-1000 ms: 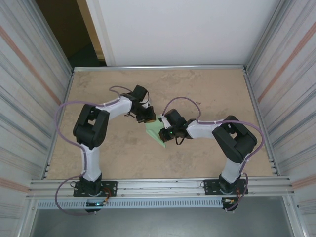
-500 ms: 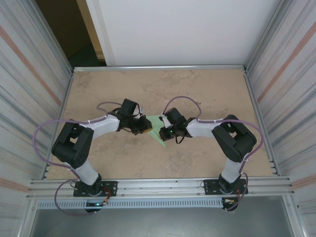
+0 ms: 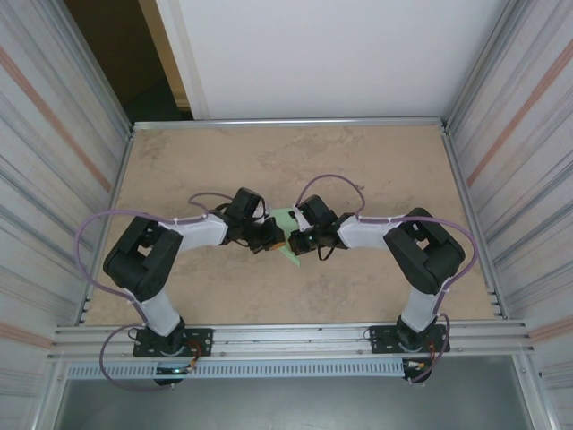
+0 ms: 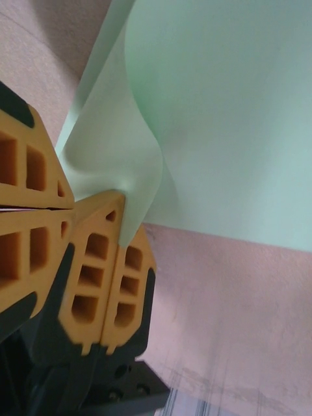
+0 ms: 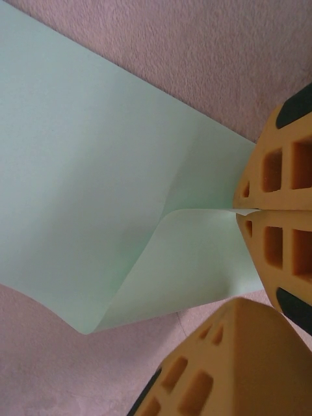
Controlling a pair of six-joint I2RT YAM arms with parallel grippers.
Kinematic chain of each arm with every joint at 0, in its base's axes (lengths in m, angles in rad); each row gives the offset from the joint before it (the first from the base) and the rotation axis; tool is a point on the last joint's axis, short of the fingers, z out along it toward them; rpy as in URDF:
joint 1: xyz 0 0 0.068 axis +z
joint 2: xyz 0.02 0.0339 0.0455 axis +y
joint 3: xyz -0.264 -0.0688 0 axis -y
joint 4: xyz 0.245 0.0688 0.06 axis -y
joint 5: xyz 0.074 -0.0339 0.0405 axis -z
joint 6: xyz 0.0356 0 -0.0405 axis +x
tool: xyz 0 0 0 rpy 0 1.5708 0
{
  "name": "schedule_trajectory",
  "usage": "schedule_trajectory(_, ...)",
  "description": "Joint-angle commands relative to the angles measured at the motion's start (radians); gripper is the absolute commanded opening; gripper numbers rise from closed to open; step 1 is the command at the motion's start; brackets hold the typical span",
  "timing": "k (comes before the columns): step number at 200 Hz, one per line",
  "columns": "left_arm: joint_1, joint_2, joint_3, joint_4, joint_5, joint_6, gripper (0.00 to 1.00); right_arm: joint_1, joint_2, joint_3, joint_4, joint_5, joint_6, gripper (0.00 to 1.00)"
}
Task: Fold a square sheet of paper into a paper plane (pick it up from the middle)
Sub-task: Third fold the triangle at the center of the table.
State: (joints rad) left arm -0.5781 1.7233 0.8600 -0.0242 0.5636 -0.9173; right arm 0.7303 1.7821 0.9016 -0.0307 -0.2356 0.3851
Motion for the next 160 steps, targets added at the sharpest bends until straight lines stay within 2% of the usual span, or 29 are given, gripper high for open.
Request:
schedule_trajectory(1, -0.002, 0.021, 0.026, 0.01, -0.016, -0.003, 0.08, -0.007, 0.037, 0.013, -0.055, 0.0, 0.017, 0.0)
schedule_trajectory(160, -0.001, 0.06, 0.025, -0.034, -0.065, 0.026, 0.08, -0.008, 0.047, 0.012, -0.058, 0.003, 0.019, 0.0)
